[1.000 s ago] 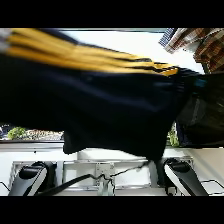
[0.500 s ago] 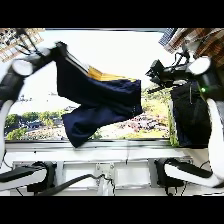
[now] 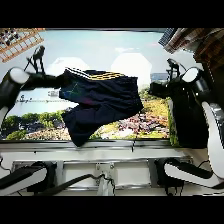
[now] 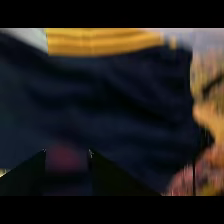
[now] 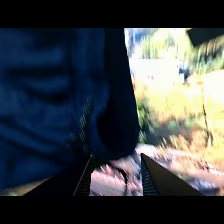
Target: Fold the clothes and pants, and hang the long-sleeved shirts on hangers.
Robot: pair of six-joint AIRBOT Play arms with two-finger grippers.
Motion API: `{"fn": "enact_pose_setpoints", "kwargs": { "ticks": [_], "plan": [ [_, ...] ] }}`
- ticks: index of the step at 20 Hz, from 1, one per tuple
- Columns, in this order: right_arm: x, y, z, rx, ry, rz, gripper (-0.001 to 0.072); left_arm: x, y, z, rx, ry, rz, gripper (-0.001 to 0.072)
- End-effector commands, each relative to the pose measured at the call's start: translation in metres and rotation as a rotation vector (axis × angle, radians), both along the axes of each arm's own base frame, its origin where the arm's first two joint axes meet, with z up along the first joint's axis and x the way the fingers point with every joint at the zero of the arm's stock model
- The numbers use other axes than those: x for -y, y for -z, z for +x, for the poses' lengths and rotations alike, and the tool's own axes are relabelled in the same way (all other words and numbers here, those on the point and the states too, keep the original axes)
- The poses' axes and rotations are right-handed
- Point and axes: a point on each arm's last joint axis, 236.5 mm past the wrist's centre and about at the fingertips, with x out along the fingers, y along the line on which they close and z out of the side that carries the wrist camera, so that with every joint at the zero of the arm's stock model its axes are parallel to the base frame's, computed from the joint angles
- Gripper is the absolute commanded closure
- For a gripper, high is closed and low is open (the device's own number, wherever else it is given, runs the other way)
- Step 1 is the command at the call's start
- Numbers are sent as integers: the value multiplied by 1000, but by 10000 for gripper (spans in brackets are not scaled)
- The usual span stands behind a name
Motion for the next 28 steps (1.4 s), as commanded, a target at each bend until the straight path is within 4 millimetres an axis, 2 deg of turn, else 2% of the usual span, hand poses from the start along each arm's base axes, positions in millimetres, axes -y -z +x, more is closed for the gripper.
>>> {"fn": "enact_pose_setpoints", "kwargs": {
  "ticks": [1,3,5,6,8,11,14,16,23,28],
  "plan": [
    [-1,16,-39,9,-96,-39,344,-8,22,-84,-126,-23,2,426],
    [-7,18,-59,15,-111,-15,344,-14,39,-121,-164,-56,10,404],
    [-13,13,-71,35,-115,8,344,-33,63,-155,-219,-127,72,391],
    [-16,9,-75,50,-116,18,344,-41,75,-169,-245,-173,90,317],
    [-21,-1,-75,82,-108,43,344,-44,93,-186,-261,-217,83,292],
    [-35,-11,-69,113,-81,115,344,-30,109,-205,-331,-220,12,291],
    [-41,-16,-67,120,-70,151,344,-25,119,-215,-371,-218,-7,290],
    [-41,-16,-66,121,-69,152,344,-22,123,-218,-386,-223,-23,210],
    [-48,-22,-64,130,-56,191,344,-8,127,-217,-365,-214,-98,210],
    [-54,-26,-62,135,-45,226,344,20,124,-213,-379,-162,-196,213]
  ]
}}
